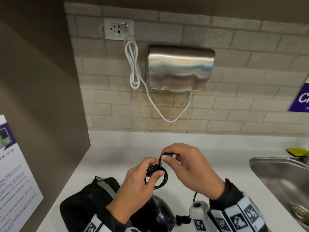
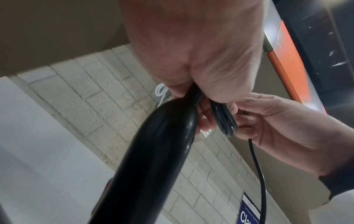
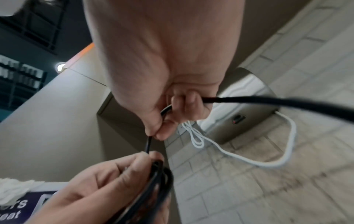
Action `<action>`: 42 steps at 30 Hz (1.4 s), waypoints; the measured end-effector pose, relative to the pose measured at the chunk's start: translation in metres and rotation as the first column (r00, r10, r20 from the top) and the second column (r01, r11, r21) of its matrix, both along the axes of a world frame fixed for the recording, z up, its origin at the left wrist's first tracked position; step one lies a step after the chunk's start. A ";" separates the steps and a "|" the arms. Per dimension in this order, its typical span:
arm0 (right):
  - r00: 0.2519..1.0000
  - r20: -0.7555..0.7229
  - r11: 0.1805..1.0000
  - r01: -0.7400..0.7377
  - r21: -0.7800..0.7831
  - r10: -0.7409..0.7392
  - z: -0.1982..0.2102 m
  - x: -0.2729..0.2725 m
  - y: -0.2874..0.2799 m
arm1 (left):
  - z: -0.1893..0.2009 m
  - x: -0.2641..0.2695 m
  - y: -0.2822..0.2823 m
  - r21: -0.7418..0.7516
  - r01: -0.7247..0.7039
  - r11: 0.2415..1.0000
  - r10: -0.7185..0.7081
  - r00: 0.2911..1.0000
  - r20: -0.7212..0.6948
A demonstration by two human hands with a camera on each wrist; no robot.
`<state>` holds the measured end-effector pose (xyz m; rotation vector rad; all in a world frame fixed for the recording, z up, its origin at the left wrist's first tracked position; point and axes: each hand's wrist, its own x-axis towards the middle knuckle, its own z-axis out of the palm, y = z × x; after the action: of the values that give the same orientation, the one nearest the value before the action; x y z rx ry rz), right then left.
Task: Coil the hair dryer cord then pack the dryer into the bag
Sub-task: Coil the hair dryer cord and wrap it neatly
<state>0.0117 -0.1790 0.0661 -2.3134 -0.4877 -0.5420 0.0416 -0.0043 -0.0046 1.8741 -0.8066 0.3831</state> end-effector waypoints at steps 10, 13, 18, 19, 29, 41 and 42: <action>0.982 -0.151 0.865 -0.022 0.501 0.112 -0.017 0.011 0.006 | 0.005 -0.001 0.000 -0.072 0.100 0.992 -0.111 0.981 -0.159; 0.973 -0.173 0.833 -0.031 0.553 0.151 -0.019 0.010 0.009 | 0.005 -0.001 0.000 -0.082 0.111 0.990 -0.123 0.980 -0.154; 0.950 -0.265 0.749 0.054 0.661 0.166 -0.030 0.007 0.016 | 0.005 -0.002 -0.001 -0.078 0.082 0.994 -0.094 0.980 -0.172; 0.946 -0.282 0.738 0.075 0.671 0.161 -0.032 0.007 0.017 | 0.005 -0.002 -0.002 -0.071 0.064 0.995 -0.076 0.981 -0.180; 0.987 -0.161 0.749 0.085 0.657 0.029 -0.046 0.001 0.024 | 0.006 -0.009 -0.002 -0.131 0.115 0.985 -0.135 0.977 -0.162; 0.959 -0.230 0.786 0.014 0.618 0.164 -0.057 -0.018 0.022 | 0.001 -0.009 -0.001 -0.110 -0.118 0.987 0.119 0.993 -0.005; 0.960 -0.229 0.790 0.013 0.613 0.162 -0.056 -0.018 0.022 | 0.003 -0.010 -0.002 -0.134 -0.122 0.983 0.121 0.993 -0.017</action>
<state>-0.0066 -0.1574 0.0104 -1.6924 -0.2197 -0.2750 0.0315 -0.0065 -0.0015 1.8013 -0.6462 0.4933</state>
